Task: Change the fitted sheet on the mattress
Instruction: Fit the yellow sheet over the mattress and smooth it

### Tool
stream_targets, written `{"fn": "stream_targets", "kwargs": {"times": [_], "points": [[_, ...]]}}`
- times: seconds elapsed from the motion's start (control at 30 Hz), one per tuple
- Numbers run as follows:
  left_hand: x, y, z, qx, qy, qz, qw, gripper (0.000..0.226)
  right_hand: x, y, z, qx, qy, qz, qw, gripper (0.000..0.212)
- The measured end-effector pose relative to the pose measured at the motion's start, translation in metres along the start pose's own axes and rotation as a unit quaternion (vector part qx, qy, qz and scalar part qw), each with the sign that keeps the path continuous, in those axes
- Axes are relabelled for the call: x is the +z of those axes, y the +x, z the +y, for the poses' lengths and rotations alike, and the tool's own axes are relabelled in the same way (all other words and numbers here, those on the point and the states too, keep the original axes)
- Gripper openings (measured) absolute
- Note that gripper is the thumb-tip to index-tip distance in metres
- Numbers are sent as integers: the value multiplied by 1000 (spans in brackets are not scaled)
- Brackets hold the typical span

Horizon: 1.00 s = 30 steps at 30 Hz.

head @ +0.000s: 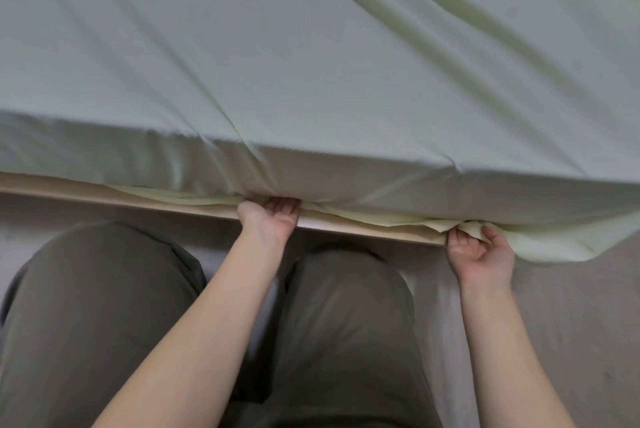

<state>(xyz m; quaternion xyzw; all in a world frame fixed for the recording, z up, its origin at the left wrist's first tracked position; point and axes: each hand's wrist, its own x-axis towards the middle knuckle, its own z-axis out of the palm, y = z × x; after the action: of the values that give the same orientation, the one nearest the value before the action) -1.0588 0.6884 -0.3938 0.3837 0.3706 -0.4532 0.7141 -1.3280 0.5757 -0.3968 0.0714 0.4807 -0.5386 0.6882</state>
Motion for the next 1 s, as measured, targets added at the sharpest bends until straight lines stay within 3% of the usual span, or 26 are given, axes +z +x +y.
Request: {"fn": "stream_targets", "kwargs": {"times": [0.07, 0.17, 0.23, 0.33, 0.4, 0.47, 0.8, 1.0], "points": [[0, 1, 0, 0, -1, 6, 1000, 56, -4, 1, 2, -24, -79, 70, 994, 12], [1, 3, 0, 0, -5, 20, 1000, 55, -10, -15, 19, -105, -212, 158, 959, 12], [0, 3, -1, -1, -4, 29, 1000, 54, -10, -40, 40, -130, -266, 144, 944, 14], [0, 4, -1, -6, -3, 36, 999, 52, -5, -77, 85, -3, -232, -31, 972, 17], [0, 5, 0, -11, -6, 37, 999, 48, 6, -85, 104, 94, -188, -91, 973, 20], [0, 5, 1, -17, -7, 38, 999, 46, 19, -78, 112, 130, -133, -87, 979, 21], [5, 6, -2, 0, -3, 36, 999, 45, 45, -37, 110, 157, 23, -72, 985, 39], [-17, -1, 12, 34, 125, 1, 992, 43, 46, -20, 120, 145, 7, -53, 988, 47]]}}
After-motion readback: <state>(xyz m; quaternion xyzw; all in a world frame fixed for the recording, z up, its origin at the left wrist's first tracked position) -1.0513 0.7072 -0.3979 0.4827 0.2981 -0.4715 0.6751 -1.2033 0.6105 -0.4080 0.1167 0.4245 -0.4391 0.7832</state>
